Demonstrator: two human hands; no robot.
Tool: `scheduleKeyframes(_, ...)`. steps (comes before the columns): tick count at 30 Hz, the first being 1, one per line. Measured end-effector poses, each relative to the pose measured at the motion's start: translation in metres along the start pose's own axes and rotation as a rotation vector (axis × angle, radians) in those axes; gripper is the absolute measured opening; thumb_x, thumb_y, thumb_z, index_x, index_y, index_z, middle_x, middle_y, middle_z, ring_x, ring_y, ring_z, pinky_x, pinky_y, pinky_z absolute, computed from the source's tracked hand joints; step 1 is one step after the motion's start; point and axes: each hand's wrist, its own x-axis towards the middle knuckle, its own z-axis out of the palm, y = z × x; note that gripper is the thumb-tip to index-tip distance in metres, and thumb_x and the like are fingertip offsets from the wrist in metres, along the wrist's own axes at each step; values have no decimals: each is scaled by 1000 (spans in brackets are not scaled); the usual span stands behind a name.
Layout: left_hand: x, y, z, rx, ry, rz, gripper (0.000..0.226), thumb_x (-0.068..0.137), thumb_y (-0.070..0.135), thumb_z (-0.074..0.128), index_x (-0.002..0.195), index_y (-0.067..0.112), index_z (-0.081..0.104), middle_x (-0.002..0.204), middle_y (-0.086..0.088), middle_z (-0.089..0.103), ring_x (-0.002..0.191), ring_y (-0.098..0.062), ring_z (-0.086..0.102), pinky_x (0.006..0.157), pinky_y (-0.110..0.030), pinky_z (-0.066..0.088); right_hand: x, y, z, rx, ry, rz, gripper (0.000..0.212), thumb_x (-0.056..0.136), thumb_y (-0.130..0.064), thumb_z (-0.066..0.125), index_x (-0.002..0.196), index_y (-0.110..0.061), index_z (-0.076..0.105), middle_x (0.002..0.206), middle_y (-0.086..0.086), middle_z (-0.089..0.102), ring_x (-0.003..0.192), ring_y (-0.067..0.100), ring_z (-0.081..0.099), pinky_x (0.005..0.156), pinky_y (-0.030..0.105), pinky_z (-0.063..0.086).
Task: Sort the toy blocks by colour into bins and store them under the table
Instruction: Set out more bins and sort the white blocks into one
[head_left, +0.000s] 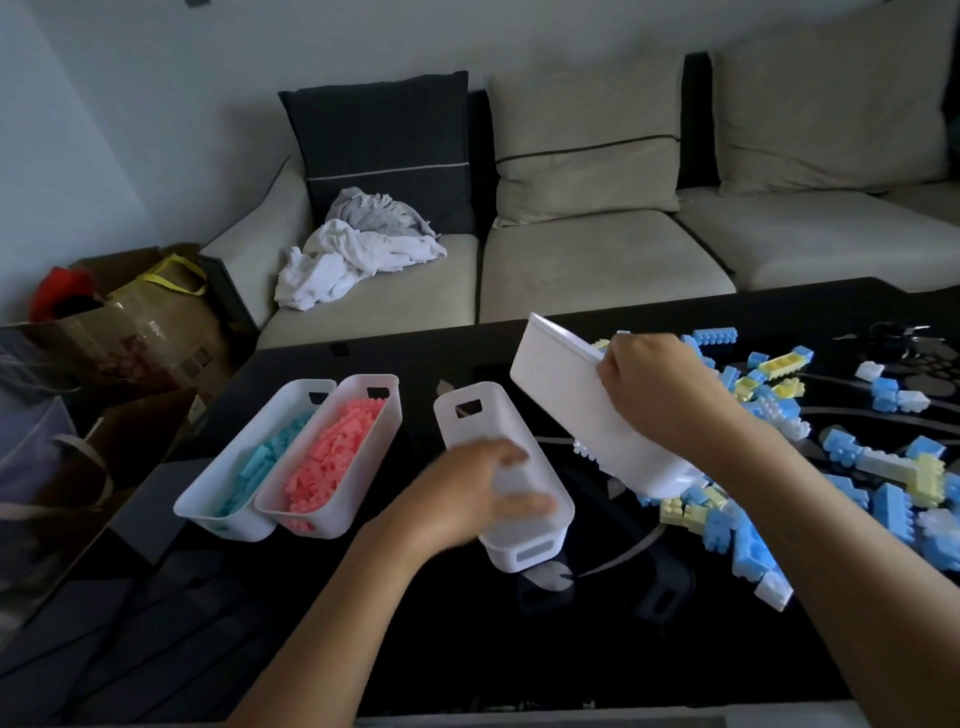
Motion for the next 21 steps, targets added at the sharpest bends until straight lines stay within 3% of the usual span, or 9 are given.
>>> scheduleKeyframes(1,-4,2,6,45,-125,-1,64,73,55,71,127,26,54,119,10,54,114,-8,49,97,-23,41,-4,-3,2,-49,14,-28,23,99,-13,36,98,-2,56,91,13,58,86,29,57,66,30,35)
scheduleKeyframes(3,-6,-6,13,163,-185,25,53,74,54,70,116,23,61,106,8,55,108,-11,46,92,-23,43,-10,-11,6,-87,27,-65,22,98,-11,37,97,-1,57,96,16,60,91,32,59,66,31,35)
scheduleKeyframes(6,-7,-24,3,294,-140,16,25,85,43,60,77,20,58,73,9,53,75,-9,52,59,-15,34,-11,-27,16,-77,-76,-65,20,95,-5,40,104,0,57,103,16,62,89,29,59,67,31,39)
scheduleKeyframes(8,-11,-31,-9,416,-142,-42,37,89,39,57,62,19,43,60,5,44,56,-9,45,51,-19,28,-10,-40,22,-69,-153,-49,25,93,-2,43,115,1,54,111,16,62,95,28,60,70,31,43)
scheduleKeyframes(10,-13,-35,-18,514,-162,-104,27,90,32,58,70,15,50,67,4,49,70,-15,56,58,-20,36,-6,-53,34,-49,-173,-78,24,94,-3,43,113,1,57,112,16,62,101,30,61,71,31,43)
scheduleKeyframes(13,-15,-39,-29,634,-193,-211,19,90,22,55,102,9,63,94,-3,58,101,-23,60,82,-26,44,-1,-74,56,-113,-270,-114,24,94,-2,45,115,-1,57,115,14,61,105,27,60,71,27,38)
scheduleKeyframes(16,-16,-49,-35,694,-140,-223,19,90,18,52,105,20,62,115,-4,62,107,-22,58,86,-29,45,4,-83,79,-110,-251,-208,23,94,0,43,112,-1,58,111,12,62,102,27,61,70,26,40)
scheduleKeyframes(18,-22,-56,-37,643,-115,-210,18,89,16,55,105,21,60,116,-6,61,98,-20,58,81,-28,45,3,-84,81,26,-277,-239,25,95,-4,40,110,-3,60,107,11,63,99,26,62,72,28,46)
scheduleKeyframes(21,-30,-61,-40,520,-78,-164,47,81,23,68,126,25,53,125,-3,57,101,-14,57,88,-25,44,-1,-65,66,91,-385,-375,33,97,-30,46,118,-10,60,113,6,63,103,22,60,86,31,48)
